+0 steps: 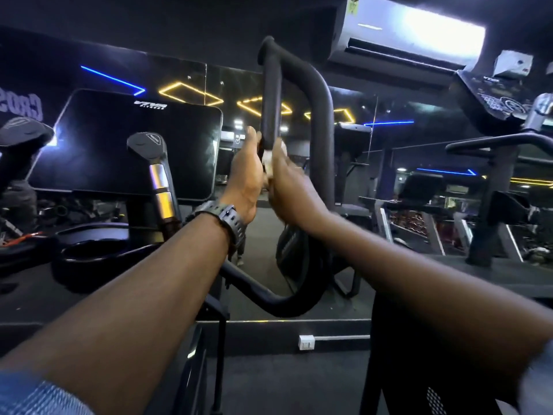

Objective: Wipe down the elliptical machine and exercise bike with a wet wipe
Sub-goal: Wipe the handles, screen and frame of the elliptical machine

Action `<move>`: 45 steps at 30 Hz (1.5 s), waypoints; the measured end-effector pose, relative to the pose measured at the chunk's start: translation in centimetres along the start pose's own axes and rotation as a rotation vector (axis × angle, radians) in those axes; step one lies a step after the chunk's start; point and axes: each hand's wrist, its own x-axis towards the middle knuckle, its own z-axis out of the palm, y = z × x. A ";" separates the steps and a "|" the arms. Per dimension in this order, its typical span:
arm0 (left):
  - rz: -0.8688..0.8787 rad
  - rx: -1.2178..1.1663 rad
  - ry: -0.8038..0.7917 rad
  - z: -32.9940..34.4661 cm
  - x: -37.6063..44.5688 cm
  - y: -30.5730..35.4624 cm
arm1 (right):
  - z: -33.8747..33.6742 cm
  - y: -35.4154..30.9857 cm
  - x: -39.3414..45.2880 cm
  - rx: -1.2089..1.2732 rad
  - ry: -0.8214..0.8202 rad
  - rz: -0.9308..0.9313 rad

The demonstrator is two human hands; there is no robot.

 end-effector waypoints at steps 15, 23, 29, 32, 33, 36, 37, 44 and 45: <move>-0.014 0.095 0.007 1.9 -8.2 -8.5 | 0.6 8.1 -14.2 -0.443 -0.053 -0.593; -0.082 0.238 -0.233 0.1 -12.8 -11.2 | 1.0 8.2 -14.5 -0.620 -0.019 -0.740; -0.207 0.486 -0.264 -4.8 -13.0 -14.1 | 8.5 1.2 -18.1 -0.762 -0.240 -0.484; -0.229 0.511 -0.253 -6.7 -12.2 -14.6 | 10.9 -1.4 -16.6 -0.807 -0.344 -0.278; -0.237 0.519 -0.222 -7.3 -11.9 -14.6 | 11.7 -1.9 -16.0 -0.803 -0.336 -0.206; -0.171 0.560 0.008 -9.3 -10.5 -14.8 | 15.0 -2.5 -13.8 -0.787 -0.330 -0.027; -0.121 0.564 0.144 -10.1 -10.0 -14.7 | 16.1 -2.6 -13.0 -0.781 -0.326 -0.014; -0.009 0.673 0.523 -12.8 -7.0 -13.5 | 22.8 -2.6 -5.2 -0.620 -0.410 -0.016; -0.009 0.685 0.532 -13.0 -6.9 -13.5 | 23.6 -2.5 -3.9 -0.572 -0.422 -0.035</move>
